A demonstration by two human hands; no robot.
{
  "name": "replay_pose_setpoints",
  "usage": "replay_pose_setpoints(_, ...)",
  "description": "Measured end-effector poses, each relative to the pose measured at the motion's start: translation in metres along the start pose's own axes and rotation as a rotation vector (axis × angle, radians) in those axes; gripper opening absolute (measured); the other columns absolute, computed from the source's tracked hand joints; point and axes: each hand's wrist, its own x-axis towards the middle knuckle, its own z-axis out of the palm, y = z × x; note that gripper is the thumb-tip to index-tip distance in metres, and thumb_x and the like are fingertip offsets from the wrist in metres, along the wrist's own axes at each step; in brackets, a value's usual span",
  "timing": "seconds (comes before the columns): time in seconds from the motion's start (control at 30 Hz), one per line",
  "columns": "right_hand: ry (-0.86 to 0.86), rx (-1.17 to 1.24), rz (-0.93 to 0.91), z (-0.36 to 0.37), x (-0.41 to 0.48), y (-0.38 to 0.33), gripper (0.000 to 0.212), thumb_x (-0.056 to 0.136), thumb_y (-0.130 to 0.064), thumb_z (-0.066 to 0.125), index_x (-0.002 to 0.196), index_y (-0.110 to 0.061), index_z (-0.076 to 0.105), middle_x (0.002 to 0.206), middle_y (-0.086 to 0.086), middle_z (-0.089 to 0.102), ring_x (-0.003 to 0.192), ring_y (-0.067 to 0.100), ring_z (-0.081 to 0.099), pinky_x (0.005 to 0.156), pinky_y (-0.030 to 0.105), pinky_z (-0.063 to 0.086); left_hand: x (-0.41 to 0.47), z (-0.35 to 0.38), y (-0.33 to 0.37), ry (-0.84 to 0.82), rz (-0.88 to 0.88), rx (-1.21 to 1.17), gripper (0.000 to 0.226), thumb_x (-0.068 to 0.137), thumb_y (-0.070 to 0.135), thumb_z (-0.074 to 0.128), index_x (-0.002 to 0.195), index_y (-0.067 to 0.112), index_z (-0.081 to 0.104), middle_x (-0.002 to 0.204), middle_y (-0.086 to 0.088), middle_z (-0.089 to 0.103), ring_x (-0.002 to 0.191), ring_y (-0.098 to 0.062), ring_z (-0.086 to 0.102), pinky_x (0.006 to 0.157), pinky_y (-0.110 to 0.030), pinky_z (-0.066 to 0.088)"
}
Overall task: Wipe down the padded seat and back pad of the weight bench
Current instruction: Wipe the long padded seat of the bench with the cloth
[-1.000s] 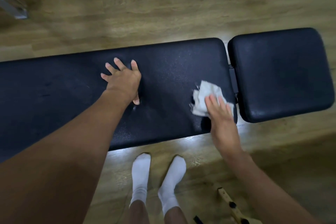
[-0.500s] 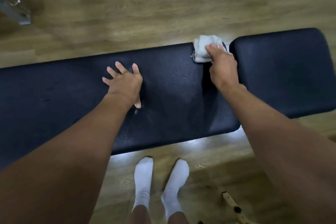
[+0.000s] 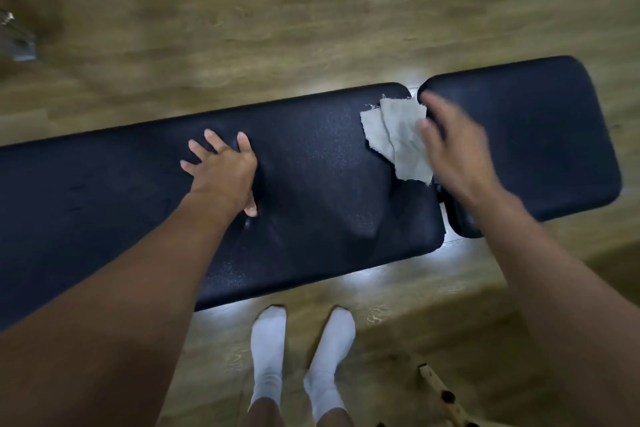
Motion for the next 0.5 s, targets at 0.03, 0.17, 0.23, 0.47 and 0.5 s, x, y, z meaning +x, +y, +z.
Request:
replay_pose_setpoints(0.03,-0.084,-0.031,-0.060,0.013,-0.010,-0.001,0.042,0.099,-0.025,0.042,0.140,-0.018,0.042,0.148,0.002,0.043,0.137,0.015,0.035,0.107,0.016,0.022,0.000,0.000,0.000,0.001,0.003,0.004,0.133,0.063,0.025,0.088,0.150,0.011,-0.011,0.148,-0.041,-0.013,0.134,-0.063,-0.004,0.105,-0.072,0.017)
replay_pose_setpoints(0.17,-0.177,-0.217,-0.129,0.052,-0.009,-0.004,0.045,0.098,-0.002,0.034,0.143,-0.009,0.031,0.152,0.011,0.032,0.141,0.034,0.023,0.117,0.041,0.016,0.000,0.000,0.002,0.005,-0.002,0.003,0.132,0.063,0.024,0.089,0.150,0.009,-0.009,0.147,-0.042,-0.011,0.134,-0.064,-0.003,0.104,-0.072,0.018)
replay_pose_setpoints(0.23,-0.158,-0.297,-0.152,0.058,0.023,-0.013,0.052,0.091,0.008,0.036,0.139,-0.008,0.034,0.145,0.012,0.038,0.133,0.036,0.030,0.110,0.048,0.024,0.003,0.001,0.002,0.003,-0.004,0.011,0.132,0.062,0.023,0.089,0.150,0.009,-0.009,0.147,-0.042,-0.011,0.134,-0.064,-0.003,0.104,-0.073,0.018)
replay_pose_setpoints(0.47,-0.195,-0.421,-0.201,0.052,0.040,-0.021,0.061,0.083,0.011,0.035,0.139,-0.010,0.036,0.142,0.005,0.043,0.132,0.027,0.037,0.109,0.053,0.028,-0.004,-0.002,0.003,0.004,0.001,0.030,0.131,0.064,0.026,0.088,0.150,0.010,-0.010,0.149,-0.040,-0.010,0.135,-0.062,-0.002,0.106,-0.070,0.018)
replay_pose_setpoints(0.5,-0.197,-0.403,-0.189,0.051,0.013,-0.012,0.066,0.082,0.014,0.034,0.144,-0.009,0.032,0.149,0.007,0.037,0.139,0.028,0.031,0.112,0.050,0.026,-0.005,-0.002,0.003,0.004,-0.001,0.028,0.131,0.064,0.026,0.088,0.150,0.010,-0.010,0.149,-0.040,-0.010,0.136,-0.061,-0.002,0.106,-0.070,0.018)
